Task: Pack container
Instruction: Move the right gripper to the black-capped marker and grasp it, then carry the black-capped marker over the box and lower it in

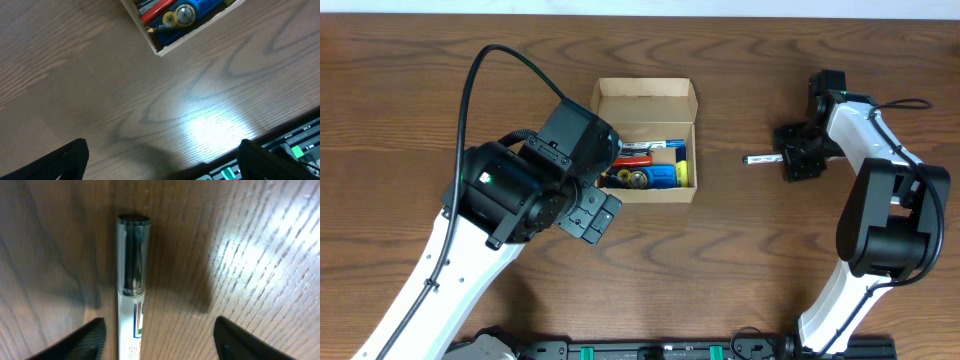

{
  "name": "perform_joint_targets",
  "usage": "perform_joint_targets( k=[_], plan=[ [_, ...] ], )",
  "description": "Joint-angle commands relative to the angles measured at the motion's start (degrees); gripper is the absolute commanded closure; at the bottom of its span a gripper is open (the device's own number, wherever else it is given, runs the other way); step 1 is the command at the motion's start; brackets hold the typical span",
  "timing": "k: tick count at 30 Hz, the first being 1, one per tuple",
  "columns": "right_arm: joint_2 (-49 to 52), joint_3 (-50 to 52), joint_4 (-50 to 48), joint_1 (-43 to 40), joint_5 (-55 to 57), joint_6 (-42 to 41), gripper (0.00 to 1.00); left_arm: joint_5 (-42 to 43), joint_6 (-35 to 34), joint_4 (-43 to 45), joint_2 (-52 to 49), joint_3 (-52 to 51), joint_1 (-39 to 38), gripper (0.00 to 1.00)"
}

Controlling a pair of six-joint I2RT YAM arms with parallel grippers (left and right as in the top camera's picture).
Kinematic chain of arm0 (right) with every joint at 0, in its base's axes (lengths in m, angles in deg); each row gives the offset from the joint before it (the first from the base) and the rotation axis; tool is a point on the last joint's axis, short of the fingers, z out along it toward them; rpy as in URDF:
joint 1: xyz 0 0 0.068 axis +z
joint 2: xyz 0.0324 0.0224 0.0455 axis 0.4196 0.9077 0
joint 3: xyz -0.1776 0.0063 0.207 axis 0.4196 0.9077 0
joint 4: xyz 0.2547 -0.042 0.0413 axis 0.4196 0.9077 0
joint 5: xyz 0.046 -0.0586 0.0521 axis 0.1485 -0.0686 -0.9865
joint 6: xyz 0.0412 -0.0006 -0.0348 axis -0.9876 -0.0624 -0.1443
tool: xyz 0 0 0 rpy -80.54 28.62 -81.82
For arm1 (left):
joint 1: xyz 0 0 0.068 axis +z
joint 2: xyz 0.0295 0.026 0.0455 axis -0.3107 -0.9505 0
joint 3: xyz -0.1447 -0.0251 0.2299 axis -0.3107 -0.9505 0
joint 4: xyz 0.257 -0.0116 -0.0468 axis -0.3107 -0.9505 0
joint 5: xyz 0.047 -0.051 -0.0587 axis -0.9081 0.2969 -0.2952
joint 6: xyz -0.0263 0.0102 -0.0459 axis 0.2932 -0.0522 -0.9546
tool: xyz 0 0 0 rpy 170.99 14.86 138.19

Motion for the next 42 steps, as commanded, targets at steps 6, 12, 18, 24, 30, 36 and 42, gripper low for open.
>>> perform_joint_targets(
  k=[6,12,18,24,30,36,42],
  plan=[
    [0.72,-0.07,0.04,-0.83,0.85,0.00,0.66,0.00,-0.66,-0.22,0.33,0.33,0.04,0.05],
    [0.74,-0.07,0.00,-0.83,0.85,0.00,0.69,0.00,-0.66,-0.22,0.33,0.33,0.04,0.05],
    [1.62,-0.07,-0.02,-0.83,0.59,0.00,0.72,0.02,-0.66,-0.22,0.33,0.33,0.04,0.05],
    [4.72,-0.07,0.00,-0.83,-2.19,1.01,0.83,0.02,-0.66,-0.22,0.33,0.33,0.04,0.05],
    [5.18,-0.24,0.11,-0.83,-2.12,1.55,0.97,0.02,-0.66,-0.22,0.33,0.33,0.04,0.05],
    [5.18,-6.16,5.68,-0.76,-2.10,5.44,0.98,0.02,-0.66,-0.22,0.33,0.33,0.04,0.05],
    [5.16,-21.64,15.37,1.57,-1.99,14.05,0.98,0.02,-0.66,-0.24,0.33,0.33,0.04,0.05]
  ],
)
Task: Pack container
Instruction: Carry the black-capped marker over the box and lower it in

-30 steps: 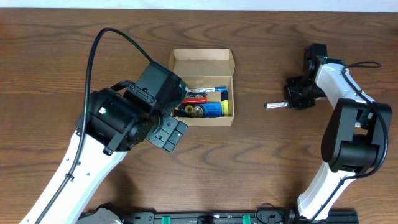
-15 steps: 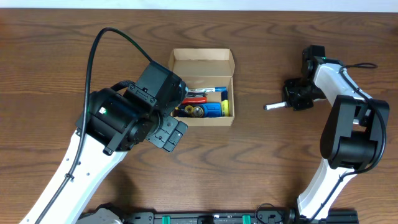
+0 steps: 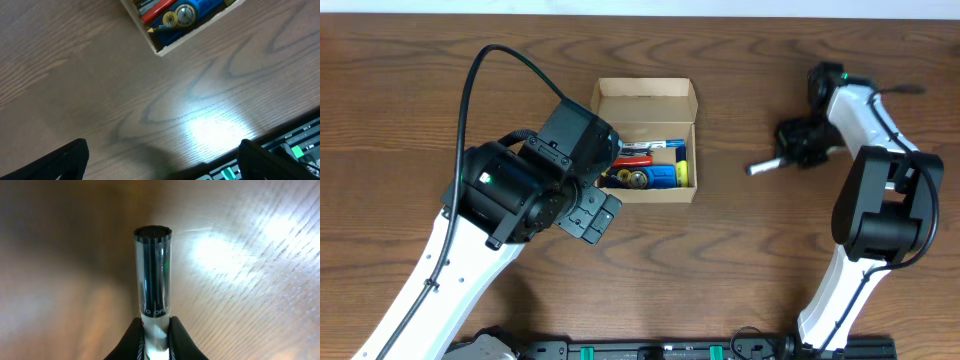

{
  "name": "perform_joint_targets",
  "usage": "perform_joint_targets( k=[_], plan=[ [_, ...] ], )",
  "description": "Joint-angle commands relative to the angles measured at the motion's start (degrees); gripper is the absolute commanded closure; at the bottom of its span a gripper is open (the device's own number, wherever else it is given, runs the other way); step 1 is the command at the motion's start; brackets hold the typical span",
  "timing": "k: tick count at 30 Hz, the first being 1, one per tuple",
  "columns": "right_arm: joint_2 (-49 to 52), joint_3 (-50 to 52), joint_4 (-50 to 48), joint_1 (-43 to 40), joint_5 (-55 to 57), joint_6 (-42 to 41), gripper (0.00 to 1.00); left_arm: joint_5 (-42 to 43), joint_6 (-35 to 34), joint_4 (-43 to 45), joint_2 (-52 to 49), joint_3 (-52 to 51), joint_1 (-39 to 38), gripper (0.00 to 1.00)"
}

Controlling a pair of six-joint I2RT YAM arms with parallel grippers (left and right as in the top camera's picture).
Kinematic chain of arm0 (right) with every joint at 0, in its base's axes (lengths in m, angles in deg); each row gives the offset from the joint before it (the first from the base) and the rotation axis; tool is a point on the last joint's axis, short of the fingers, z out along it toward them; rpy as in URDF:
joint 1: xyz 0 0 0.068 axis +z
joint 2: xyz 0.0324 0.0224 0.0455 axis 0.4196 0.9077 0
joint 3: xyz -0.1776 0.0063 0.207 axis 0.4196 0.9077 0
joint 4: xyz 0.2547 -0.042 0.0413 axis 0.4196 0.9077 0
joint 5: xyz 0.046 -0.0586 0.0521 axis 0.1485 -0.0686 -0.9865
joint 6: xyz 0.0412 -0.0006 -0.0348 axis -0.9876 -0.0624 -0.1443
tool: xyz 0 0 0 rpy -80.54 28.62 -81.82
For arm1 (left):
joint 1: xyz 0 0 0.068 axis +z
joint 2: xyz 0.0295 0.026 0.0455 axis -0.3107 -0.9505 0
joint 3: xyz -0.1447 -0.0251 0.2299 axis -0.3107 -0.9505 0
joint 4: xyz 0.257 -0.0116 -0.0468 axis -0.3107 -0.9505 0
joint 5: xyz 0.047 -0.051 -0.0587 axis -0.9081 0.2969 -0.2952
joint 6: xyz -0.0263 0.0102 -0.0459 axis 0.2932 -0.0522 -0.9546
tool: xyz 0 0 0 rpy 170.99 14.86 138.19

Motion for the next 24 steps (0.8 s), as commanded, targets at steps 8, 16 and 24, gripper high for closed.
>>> perform_joint_targets(
  k=[8,16,24],
  plan=[
    [-0.63,-26.88,6.47,11.78,-0.26,24.44,0.99,0.02,-0.63,-0.20,0.33,0.33,0.04,0.05],
    [-0.63,-33.42,4.87,25.22,-0.28,56.22,0.99,0.02,-0.63,-0.20,0.33,0.33,0.04,0.05],
    [-0.61,-32.35,7.56,36.33,-5.86,102.18,0.99,0.02,-0.63,-0.20,0.33,0.33,0.04,0.05]
  ],
)
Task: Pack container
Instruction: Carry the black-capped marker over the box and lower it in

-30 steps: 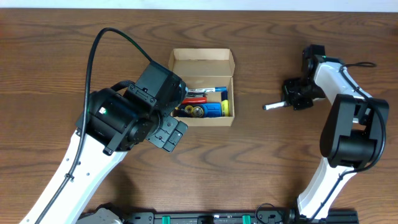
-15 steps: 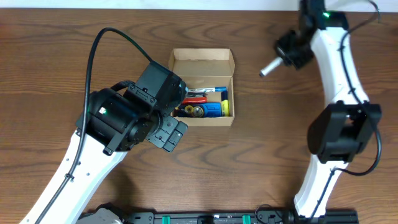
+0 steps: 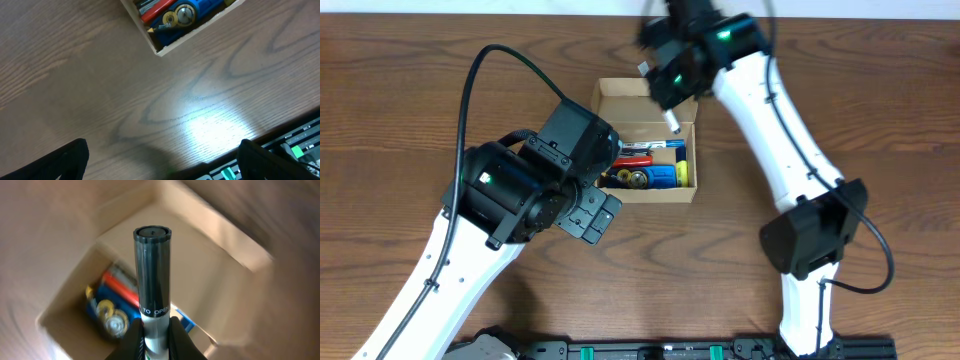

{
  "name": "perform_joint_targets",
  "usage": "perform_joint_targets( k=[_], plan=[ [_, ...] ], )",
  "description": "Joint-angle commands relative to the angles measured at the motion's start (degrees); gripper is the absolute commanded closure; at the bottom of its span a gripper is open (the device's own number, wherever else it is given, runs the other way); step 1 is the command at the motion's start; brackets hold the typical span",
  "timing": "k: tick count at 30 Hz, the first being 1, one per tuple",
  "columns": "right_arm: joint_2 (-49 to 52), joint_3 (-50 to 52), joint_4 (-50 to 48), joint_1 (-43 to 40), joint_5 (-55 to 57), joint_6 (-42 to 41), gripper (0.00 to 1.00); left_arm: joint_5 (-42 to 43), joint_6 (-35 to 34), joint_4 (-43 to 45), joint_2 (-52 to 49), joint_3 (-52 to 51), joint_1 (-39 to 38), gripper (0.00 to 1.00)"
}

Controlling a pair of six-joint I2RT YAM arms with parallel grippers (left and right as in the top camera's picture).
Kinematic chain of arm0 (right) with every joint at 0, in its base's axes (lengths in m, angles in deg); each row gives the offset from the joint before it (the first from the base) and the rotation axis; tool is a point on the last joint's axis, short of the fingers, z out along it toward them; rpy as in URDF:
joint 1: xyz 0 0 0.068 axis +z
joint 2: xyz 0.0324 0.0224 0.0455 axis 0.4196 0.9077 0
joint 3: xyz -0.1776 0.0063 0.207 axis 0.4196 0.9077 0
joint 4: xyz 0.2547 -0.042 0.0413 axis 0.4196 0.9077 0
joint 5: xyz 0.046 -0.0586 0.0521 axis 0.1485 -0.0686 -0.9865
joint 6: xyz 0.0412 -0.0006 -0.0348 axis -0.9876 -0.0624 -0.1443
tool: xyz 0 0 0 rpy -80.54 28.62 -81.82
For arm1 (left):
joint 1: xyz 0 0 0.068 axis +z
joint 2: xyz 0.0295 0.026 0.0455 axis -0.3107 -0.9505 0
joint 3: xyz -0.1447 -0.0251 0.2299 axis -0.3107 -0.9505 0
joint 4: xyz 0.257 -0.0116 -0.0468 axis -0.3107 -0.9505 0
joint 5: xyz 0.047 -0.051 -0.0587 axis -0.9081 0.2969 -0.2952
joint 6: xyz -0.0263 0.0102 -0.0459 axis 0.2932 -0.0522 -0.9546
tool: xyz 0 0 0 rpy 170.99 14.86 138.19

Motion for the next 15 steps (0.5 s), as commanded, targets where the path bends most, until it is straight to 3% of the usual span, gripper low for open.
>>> perform_joint_targets(
  k=[1,3,9,15],
  plan=[
    [-0.59,0.39,0.79,4.02,-0.94,27.56,0.99,0.02,-0.63,-0.22,0.33,0.35,0.04,0.05],
    [-0.59,1.55,1.64,6.21,0.20,35.63,0.99,0.02,-0.63,-0.22,0.33,0.35,0.04,0.05],
    [-0.59,6.84,2.03,9.11,2.97,49.55,0.99,0.02,-0.63,-0.24,0.33,0.35,0.04,0.05],
    [-0.59,13.42,2.03,9.51,9.92,51.87,0.99,0.02,-0.63,-0.22,0.33,0.35,0.04,0.05]
  ],
)
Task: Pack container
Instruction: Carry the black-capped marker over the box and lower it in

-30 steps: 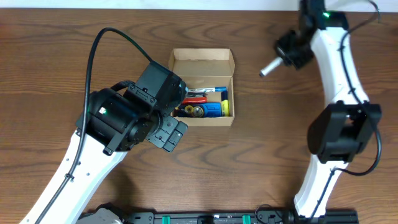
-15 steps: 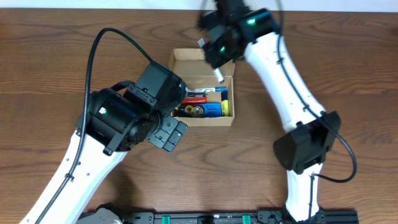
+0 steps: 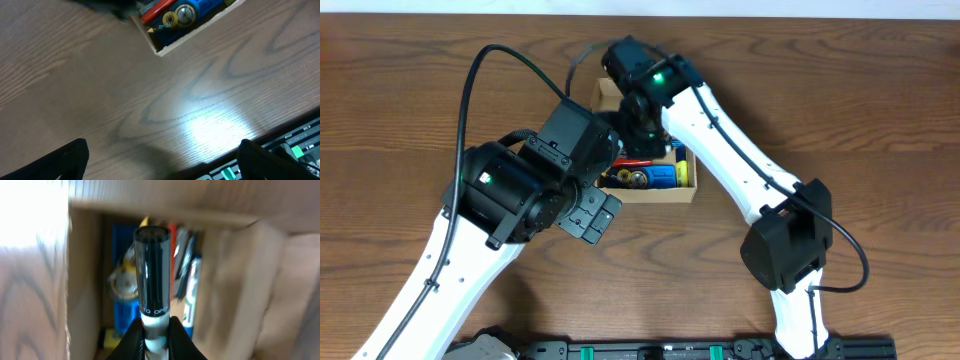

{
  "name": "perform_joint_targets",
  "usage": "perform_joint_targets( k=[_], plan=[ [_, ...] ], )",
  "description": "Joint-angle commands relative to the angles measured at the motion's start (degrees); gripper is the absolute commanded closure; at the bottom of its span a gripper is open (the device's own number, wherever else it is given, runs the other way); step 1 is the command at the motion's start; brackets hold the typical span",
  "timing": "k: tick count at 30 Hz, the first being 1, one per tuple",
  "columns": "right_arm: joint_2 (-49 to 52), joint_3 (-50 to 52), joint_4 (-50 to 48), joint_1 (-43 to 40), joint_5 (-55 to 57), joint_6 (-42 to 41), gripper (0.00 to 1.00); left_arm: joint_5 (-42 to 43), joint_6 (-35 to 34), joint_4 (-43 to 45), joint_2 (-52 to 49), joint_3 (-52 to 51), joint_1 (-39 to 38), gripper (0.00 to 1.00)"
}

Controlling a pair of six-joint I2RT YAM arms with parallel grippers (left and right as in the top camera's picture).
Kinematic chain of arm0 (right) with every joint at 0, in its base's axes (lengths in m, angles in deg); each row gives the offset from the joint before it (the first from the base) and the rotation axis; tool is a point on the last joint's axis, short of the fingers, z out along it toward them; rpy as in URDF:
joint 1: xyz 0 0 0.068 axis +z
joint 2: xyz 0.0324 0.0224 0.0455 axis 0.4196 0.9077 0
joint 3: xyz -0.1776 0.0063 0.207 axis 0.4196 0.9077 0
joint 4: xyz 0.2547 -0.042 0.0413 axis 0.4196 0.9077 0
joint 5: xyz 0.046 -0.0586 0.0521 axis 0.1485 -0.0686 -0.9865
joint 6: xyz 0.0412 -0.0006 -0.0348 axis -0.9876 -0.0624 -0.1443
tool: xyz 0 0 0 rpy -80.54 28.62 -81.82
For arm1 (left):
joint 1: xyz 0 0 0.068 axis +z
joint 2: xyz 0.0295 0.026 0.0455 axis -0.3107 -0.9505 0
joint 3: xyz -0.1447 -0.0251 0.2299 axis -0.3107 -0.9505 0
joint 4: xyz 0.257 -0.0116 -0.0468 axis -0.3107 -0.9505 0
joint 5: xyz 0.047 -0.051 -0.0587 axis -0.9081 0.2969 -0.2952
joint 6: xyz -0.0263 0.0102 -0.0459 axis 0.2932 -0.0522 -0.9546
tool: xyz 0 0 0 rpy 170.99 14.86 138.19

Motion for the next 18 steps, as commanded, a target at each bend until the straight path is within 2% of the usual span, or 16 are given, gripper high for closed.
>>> perform_joint_targets(
  k=[1,8,9,11,12,13,14,18],
  plan=[
    [-0.59,3.19,0.09,0.09,4.66,5.07,0.99,0.00,-0.63,-0.26,0.33,0.35,0.04,0.05],
    [-0.59,8.28,-3.02,0.00,4.61,6.54,0.99,0.02,-0.63,-0.24,0.33,0.35,0.04,0.05],
    [-0.59,8.59,-3.39,0.00,4.63,6.54,0.96,0.02,-0.63,-0.24,0.33,0.35,0.04,0.05],
    [-0.59,8.98,-4.28,0.09,4.59,6.47,0.79,0.02,-0.63,-0.26,0.33,0.35,0.04,0.05],
    [-0.59,8.98,-4.42,0.17,4.63,6.27,0.56,0.02,-0.63,-0.24,0.33,0.35,0.04,0.05],
    [-0.59,8.94,-4.46,0.28,4.63,6.25,0.15,0.02,-0.63,-0.24,0.33,0.35,0.04,0.05],
    [-0.59,8.85,-4.44,0.42,4.66,6.23,0.01,0.02,-0.63,-0.24,0.33,0.35,0.04,0.05],
    [-0.70,8.09,-4.42,0.83,7.89,2.62,0.01,0.02,-0.63,-0.26,0.33,0.35,0.04,0.05]
  ],
)
